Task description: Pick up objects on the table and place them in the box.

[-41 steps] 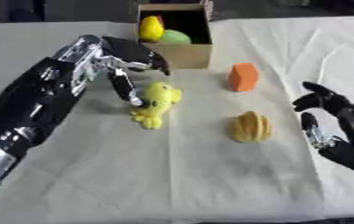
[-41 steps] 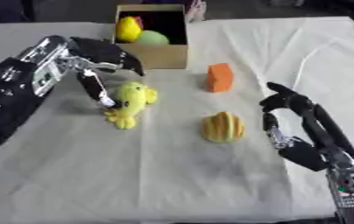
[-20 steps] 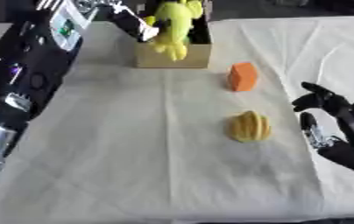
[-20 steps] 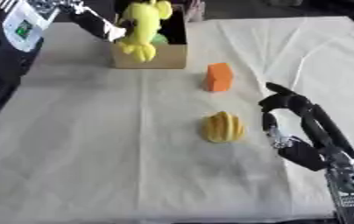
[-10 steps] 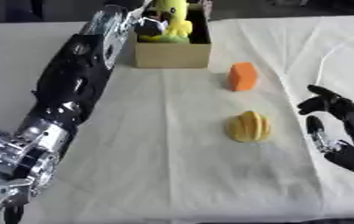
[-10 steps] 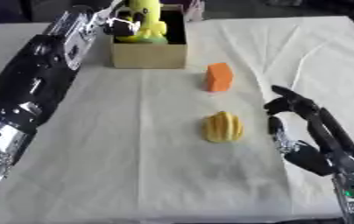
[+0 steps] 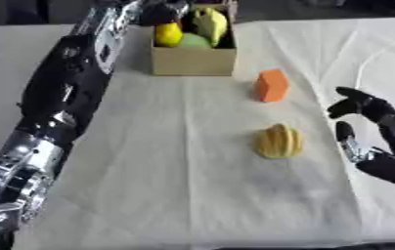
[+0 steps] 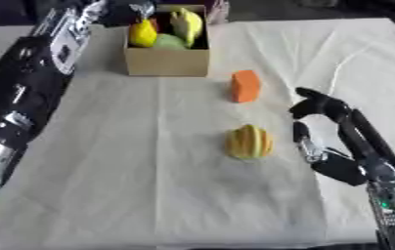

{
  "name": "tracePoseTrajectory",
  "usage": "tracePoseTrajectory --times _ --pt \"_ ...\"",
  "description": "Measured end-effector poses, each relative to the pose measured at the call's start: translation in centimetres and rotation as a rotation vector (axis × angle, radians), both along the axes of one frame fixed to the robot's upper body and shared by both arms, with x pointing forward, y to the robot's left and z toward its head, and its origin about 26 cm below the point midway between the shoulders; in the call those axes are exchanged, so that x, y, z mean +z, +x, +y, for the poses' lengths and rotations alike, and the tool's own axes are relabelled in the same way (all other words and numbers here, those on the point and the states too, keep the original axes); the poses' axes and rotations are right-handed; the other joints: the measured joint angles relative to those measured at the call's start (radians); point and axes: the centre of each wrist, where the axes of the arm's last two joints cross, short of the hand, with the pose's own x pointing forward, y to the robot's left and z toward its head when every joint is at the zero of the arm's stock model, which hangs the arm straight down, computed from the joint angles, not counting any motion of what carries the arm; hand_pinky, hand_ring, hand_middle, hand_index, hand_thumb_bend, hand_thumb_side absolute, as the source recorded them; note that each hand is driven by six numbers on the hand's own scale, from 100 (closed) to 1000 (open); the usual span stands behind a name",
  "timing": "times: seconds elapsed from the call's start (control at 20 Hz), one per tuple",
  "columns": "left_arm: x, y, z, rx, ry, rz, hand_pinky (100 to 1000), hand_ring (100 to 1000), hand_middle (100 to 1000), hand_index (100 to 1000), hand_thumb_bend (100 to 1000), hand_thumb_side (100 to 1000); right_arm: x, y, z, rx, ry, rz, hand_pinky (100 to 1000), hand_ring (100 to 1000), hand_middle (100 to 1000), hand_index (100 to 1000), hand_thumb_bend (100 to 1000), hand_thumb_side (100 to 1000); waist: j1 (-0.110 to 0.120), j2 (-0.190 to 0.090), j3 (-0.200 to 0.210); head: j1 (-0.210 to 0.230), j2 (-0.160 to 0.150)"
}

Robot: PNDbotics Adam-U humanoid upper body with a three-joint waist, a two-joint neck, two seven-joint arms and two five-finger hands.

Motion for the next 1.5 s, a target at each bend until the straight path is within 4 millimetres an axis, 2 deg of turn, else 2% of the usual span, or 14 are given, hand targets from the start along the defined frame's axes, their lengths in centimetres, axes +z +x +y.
tracePoseTrajectory --times 0.05,0.1,0.2,0.3,0.4,0.45,0.55,0.7,1.0,1.05,1.1,1.15,1.2,1.5 --pt "0.3 -0.4 0.7 -0.022 -0.039 -0.008 832 754 762 928 100 713 1.0 0.6 -0.1 0.01 -0.031 -0.021 797 719 712 956 100 491 -0.001 0.0 0.006 -0.006 0.0" --pt "0.6 -0.9 1.3 -0.049 -0.079 -0.014 833 750 752 927 100 706 1.9 1.2 -0.1 0.021 -0.064 -0.039 801 729 728 960 100 410 -0.002 0.0 0.012 -0.012 0.0" --pt "0.8 -2.2 2.6 -0.119 -0.169 -0.016 830 741 739 922 100 682 3.5 2.5 -0.2 0.049 -0.145 -0.058 803 739 742 966 100 402 -0.002 0.0 0.026 -0.025 0.0" --pt "0.8 -3.8 4.0 -0.182 -0.249 -0.011 827 732 724 919 100 690 4.5 3.7 -0.3 0.079 -0.227 -0.045 808 761 770 974 100 405 -0.002 0.0 0.039 -0.038 0.0" --pt "0.5 -5.6 5.1 -0.239 -0.317 0.001 823 726 716 914 100 681 5.0 5.0 -0.5 0.102 -0.302 -0.008 815 779 792 979 100 369 -0.002 0.0 0.05 -0.049 0.0" --pt "0.2 -6.5 5.4 -0.266 -0.347 0.012 821 722 709 912 100 682 5.2 5.7 -0.6 0.109 -0.337 0.013 830 805 833 991 100 270 -0.002 0.0 0.055 -0.054 0.0" --pt "-0.7 -8.4 6.1 -0.314 -0.401 0.043 821 718 702 911 100 689 5.5 7.0 -0.7 0.109 -0.402 0.049 844 835 872 1000 100 199 -0.002 -0.001 0.064 -0.065 0.0" --pt "-2.3 -10.8 6.6 -0.368 -0.463 0.098 820 714 695 912 100 710 5.5 8.8 -1.3 0.07 -0.491 0.091 872 893 920 1000 100 178 -0.002 -0.001 0.077 -0.085 0.0" --pt "-5.5 -14.6 7.5 -0.39 -0.518 0.198 821 707 685 917 100 781 4.1 11.9 -2.6 -0.058 -0.66 0.176 899 939 952 1000 100 194 -0.002 -0.009 0.114 -0.13 0.0" --pt "-6.1 -15.1 7.6 -0.391 -0.523 0.216 821 703 680 918 100 812 3.8 12.2 -2.8 -0.075 -0.681 0.187 900 940 953 1000 100 267 -0.002 -0.009 0.12 -0.135 0.0" --pt "-6.7 -15.4 7.7 -0.392 -0.528 0.238 821 702 678 918 100 825 3.5 12.5 -2.9 -0.087 -0.699 0.197 902 943 956 1000 100 297 -0.002 -0.009 0.126 -0.138 0.0" --pt "-7.2 -15.8 7.8 -0.392 -0.534 0.257 821 702 678 918 100 825 3.3 12.7 -2.9 -0.096 -0.714 0.203 902 943 956 1000 100 297 -0.002 -0.009 0.13 -0.141 0.0" --pt "-7.6 -16.0 7.8 -0.393 -0.539 0.274 821 700 675 919 100 847 3.1 12.9 -2.8 -0.101 -0.727 0.206 905 948 959 1000 100 342 -0.002 -0.009 0.131 -0.144 0.0" --pt "-9.4 -16.7 7.9 -0.406 -0.571 0.357 820 695 669 920 100 883 2.1 13.4 -2.4 -0.088 -0.8 0.229 908 949 955 1000 100 462 -0.002 -0.009 0.136 -0.153 0.0"
